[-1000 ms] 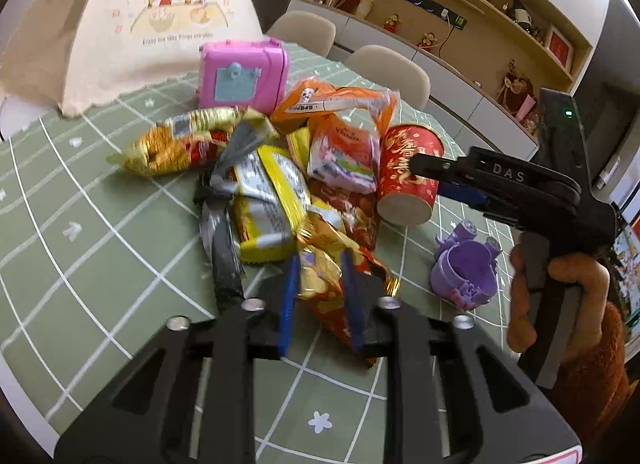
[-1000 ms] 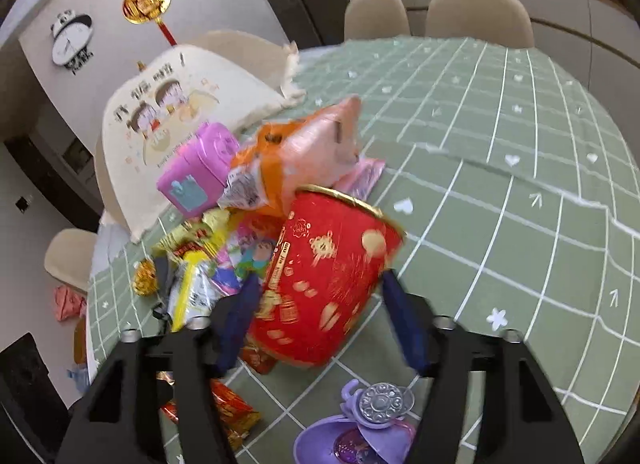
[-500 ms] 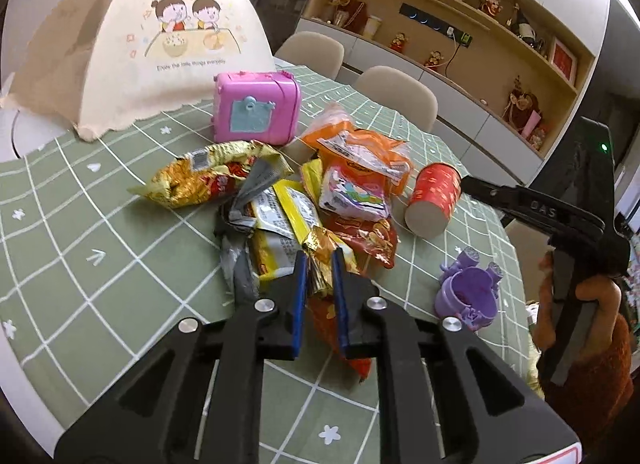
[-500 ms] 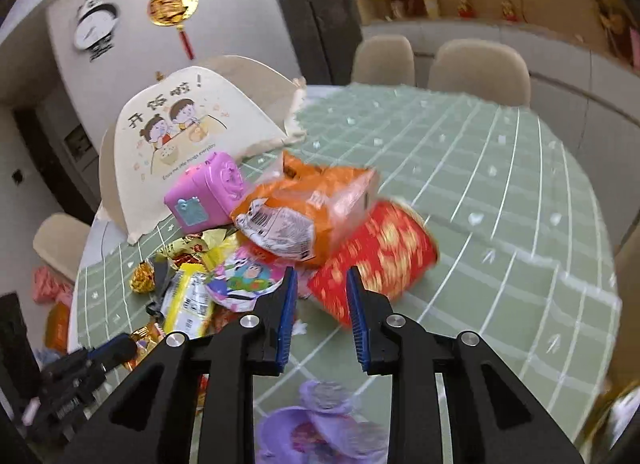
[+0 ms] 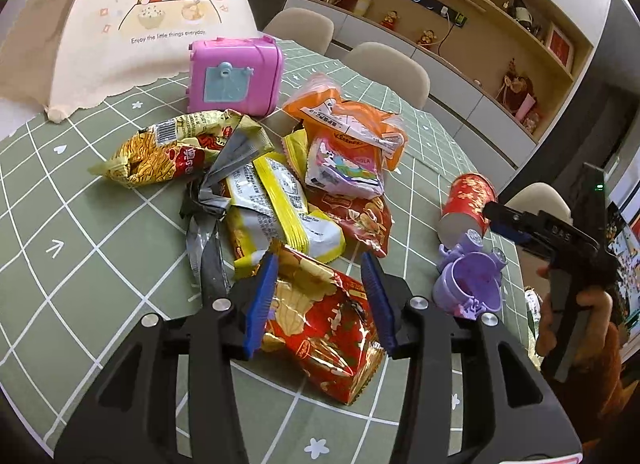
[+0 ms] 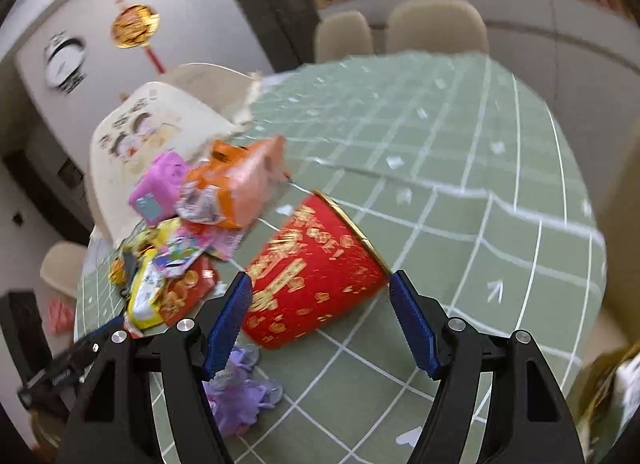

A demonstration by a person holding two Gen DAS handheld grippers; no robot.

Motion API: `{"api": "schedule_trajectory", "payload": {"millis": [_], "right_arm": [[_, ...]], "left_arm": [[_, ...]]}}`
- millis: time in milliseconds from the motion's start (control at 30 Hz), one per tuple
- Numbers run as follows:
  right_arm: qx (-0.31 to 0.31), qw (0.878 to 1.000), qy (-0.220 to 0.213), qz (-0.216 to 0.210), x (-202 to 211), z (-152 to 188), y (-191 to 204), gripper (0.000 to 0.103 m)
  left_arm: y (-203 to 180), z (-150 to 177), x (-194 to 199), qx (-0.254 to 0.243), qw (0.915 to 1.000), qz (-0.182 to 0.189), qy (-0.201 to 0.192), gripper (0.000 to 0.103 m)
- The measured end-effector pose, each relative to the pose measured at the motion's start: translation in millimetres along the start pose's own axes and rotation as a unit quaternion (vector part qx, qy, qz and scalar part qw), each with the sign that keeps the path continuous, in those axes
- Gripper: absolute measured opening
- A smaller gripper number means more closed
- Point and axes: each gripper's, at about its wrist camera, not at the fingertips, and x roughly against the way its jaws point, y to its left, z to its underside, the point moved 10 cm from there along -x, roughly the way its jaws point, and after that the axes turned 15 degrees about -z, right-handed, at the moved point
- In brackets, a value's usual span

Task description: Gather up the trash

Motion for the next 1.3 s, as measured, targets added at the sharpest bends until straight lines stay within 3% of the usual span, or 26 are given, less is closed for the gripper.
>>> {"api": "schedule_trajectory", "payload": {"millis": [133, 267, 333, 433, 467, 667, 800, 933, 1067, 1200, 1300], "right_arm": [[-0.009, 1.0, 0.008, -0.022, -24, -13, 4, 0.068], [-0.011, 0.998, 0.053, -0.042, -62, -19, 17, 0.069], [-0.005, 0.997, 0.076, -0.022, -77, -18, 18, 0.069], [0.032, 0.998, 0.063, 0.006, -84, -22, 23, 0.067], [0.037, 0.998, 0.05, 0.001, -82, -24, 26, 0.055], [0.097, 0.995, 0.004, 0.022, -54, -36, 41, 0.054], [0.121, 0.992, -0.018, 0.027, -28, -38, 49, 0.054], [0.143, 0.989, -0.026, 0.032, -8, -29, 54, 0.054], [0.161, 0.985, -0.035, 0.041, 16, -16, 51, 0.054], [0.164, 0.985, -0.043, 0.036, 35, -3, 46, 0.054], [0.153, 0.987, -0.049, 0.019, 45, 5, 44, 0.054]], "left_arm": [[0, 0, 2, 0.001, 1.0, 0.003, -0.004, 0.046], [2, -1, 3, 0.008, 0.9999, 0.007, -0.004, 0.046], [3, -1, 3, 0.014, 0.9999, 0.008, -0.004, 0.046], [6, -1, 2, 0.02, 0.9997, 0.012, -0.002, 0.047], [6, -2, 2, 0.022, 0.9997, 0.012, -0.002, 0.047], [4, 0, 5, 0.015, 0.9998, 0.01, -0.001, 0.048], [2, 6, 9, -0.003, 0.9998, -0.021, 0.0, 0.052], [9, 14, 9, -0.001, 0.9983, -0.058, 0.009, 0.052], [14, 19, 24, 0.012, 0.9984, -0.055, 0.005, 0.053], [19, 20, 39, -0.024, 0.9978, -0.059, -0.019, 0.054], [12, 7, 43, -0.085, 0.995, -0.028, -0.045, 0.054]]}}
